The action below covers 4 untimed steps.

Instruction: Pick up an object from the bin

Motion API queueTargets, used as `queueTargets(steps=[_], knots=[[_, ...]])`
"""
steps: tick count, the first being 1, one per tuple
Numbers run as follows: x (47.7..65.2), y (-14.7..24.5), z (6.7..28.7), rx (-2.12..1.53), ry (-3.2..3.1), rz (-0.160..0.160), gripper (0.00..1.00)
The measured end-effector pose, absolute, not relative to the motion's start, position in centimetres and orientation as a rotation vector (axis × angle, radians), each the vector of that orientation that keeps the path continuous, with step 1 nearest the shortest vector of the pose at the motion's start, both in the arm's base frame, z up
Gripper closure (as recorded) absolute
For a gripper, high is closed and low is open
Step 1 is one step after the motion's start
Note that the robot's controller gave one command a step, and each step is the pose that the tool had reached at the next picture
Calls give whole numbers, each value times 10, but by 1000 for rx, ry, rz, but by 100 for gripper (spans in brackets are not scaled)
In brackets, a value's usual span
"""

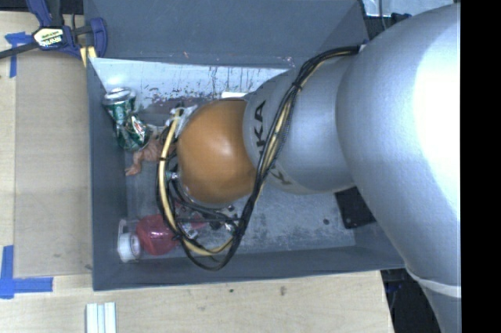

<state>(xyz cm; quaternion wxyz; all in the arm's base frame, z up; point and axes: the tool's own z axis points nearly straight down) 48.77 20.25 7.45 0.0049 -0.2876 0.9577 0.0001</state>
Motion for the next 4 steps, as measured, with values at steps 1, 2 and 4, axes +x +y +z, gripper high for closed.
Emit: queueTargets(steps=[1, 2, 4], knots=[[488, 201, 82, -944, 2984, 0, 100], [488, 201, 87, -896, 3001, 1, 100], [489, 202, 109, -788, 3027, 2, 100]])
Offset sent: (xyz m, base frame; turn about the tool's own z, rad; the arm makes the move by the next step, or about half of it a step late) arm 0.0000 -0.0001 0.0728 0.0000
